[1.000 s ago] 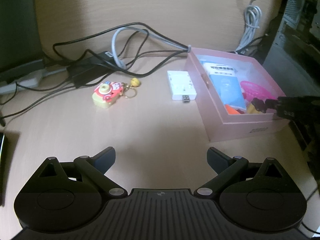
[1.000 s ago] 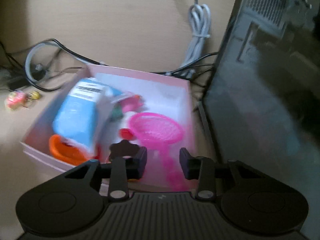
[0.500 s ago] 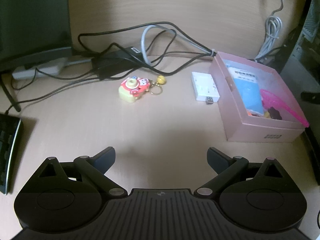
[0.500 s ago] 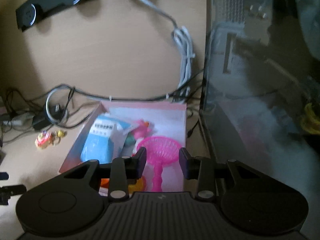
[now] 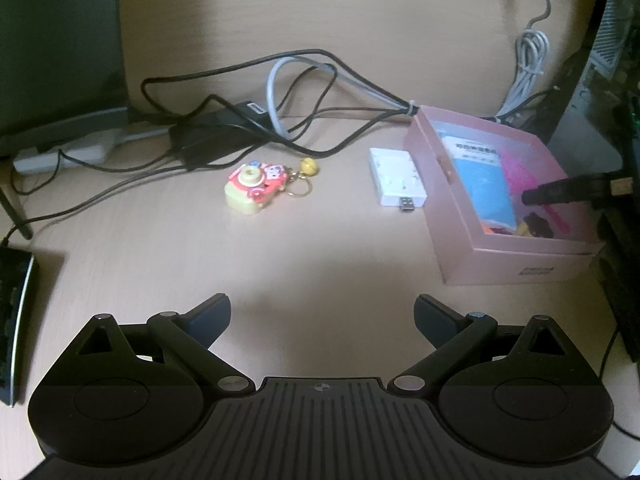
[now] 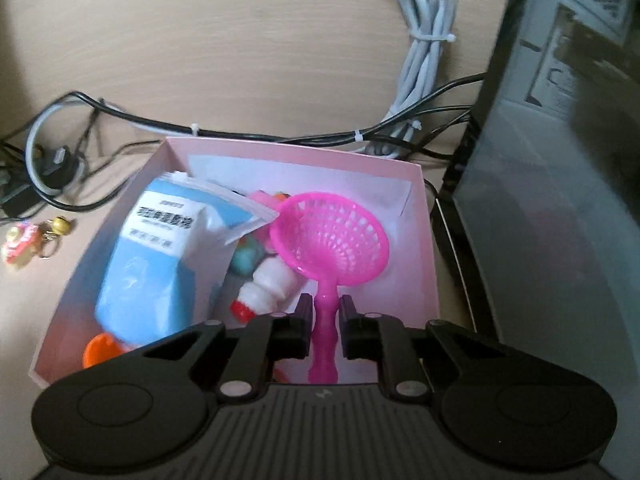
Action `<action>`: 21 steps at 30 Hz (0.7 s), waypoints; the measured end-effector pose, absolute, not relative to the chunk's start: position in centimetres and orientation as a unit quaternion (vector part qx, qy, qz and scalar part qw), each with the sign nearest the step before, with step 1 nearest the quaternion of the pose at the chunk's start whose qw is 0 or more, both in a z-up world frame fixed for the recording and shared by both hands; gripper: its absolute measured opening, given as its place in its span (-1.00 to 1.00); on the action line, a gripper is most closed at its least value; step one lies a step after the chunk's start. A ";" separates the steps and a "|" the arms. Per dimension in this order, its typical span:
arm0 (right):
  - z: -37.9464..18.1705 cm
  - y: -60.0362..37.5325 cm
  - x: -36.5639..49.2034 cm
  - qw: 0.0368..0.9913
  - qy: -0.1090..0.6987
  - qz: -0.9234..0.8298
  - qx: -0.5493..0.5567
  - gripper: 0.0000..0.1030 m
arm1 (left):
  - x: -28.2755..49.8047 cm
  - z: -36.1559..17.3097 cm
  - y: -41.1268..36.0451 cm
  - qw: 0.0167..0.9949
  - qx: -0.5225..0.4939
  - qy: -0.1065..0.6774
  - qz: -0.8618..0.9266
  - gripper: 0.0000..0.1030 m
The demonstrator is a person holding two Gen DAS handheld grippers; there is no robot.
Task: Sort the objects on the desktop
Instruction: 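Move right gripper to the white plastic device while left gripper approaches the red keychain toy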
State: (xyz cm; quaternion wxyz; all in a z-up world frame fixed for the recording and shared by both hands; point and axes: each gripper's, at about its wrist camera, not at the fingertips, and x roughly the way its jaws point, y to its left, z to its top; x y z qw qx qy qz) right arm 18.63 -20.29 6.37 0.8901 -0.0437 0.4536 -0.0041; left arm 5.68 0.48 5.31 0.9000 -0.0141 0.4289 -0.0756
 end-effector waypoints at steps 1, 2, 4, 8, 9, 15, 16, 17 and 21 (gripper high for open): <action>6.4 -20.3 18.5 0.888 0.457 -0.006 -0.045 -0.73 | 5.7 5.3 0.7 0.901 -0.012 0.428 -0.071 0.96; 6.7 -20.4 18.1 0.889 0.456 -0.010 -0.047 -0.69 | 5.7 5.2 1.0 0.902 -0.009 0.426 -0.065 0.96; 7.9 -20.1 16.6 0.896 0.439 -0.021 -0.061 -0.59 | 5.9 5.0 1.6 0.904 -0.006 0.424 -0.051 0.96; 11.9 -17.1 14.6 0.923 0.372 0.039 -0.090 -0.49 | 6.7 4.4 2.9 0.902 -0.008 0.430 -0.031 0.96; 12.8 -15.9 14.5 0.925 0.364 0.068 -0.087 -0.46 | 7.0 4.3 3.2 0.902 -0.007 0.430 -0.028 0.96; 13.3 -8.3 20.4 0.889 0.417 0.180 -0.055 -0.48 | 8.5 5.0 3.7 0.915 0.019 0.403 -0.025 0.96; 12.5 -7.1 21.8 0.884 0.431 0.167 -0.067 -0.50 | 8.7 5.1 3.8 0.917 0.020 0.399 -0.026 0.96; 11.7 -6.2 23.1 0.880 0.442 0.152 -0.079 -0.50 | 8.8 5.1 3.9 0.918 0.019 0.396 -0.027 0.96; 8.5 -3.7 26.7 0.858 0.479 0.111 -0.149 -0.50 | 8.9 4.8 4.5 0.921 0.008 0.388 -0.044 0.96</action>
